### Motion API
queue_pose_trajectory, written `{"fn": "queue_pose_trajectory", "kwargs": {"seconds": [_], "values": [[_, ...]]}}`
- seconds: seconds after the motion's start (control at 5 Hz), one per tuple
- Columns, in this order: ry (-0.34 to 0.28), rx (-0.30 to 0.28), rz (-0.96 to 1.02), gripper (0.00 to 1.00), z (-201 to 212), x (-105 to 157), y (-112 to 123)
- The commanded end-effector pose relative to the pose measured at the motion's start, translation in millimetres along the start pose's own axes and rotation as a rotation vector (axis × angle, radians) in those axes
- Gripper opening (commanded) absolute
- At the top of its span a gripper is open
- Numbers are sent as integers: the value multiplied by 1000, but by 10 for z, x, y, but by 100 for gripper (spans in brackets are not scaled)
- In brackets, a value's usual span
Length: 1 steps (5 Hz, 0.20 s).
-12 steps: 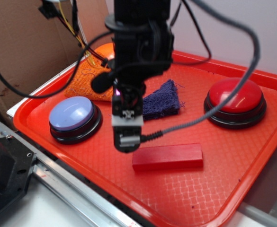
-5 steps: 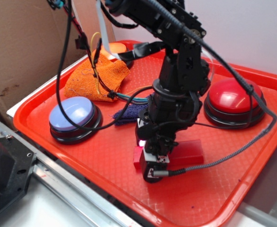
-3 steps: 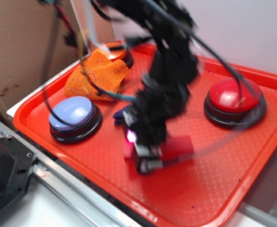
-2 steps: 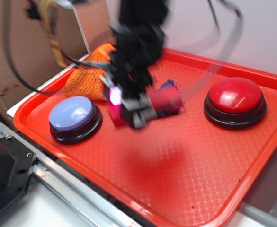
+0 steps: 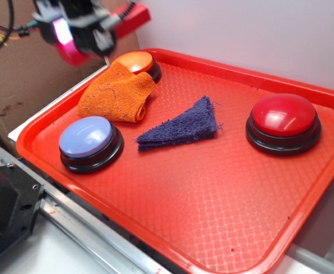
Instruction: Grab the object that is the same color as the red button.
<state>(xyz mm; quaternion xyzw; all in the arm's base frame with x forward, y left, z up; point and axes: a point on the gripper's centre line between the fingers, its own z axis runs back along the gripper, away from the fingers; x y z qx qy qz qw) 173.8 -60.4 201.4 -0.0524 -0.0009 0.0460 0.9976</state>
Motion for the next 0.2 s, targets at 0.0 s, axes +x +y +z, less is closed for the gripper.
{"fn": "queue_pose_trajectory", "kwargs": {"seconds": [0.0], "values": [[-75, 76, 19, 0, 1033, -178, -265]]}}
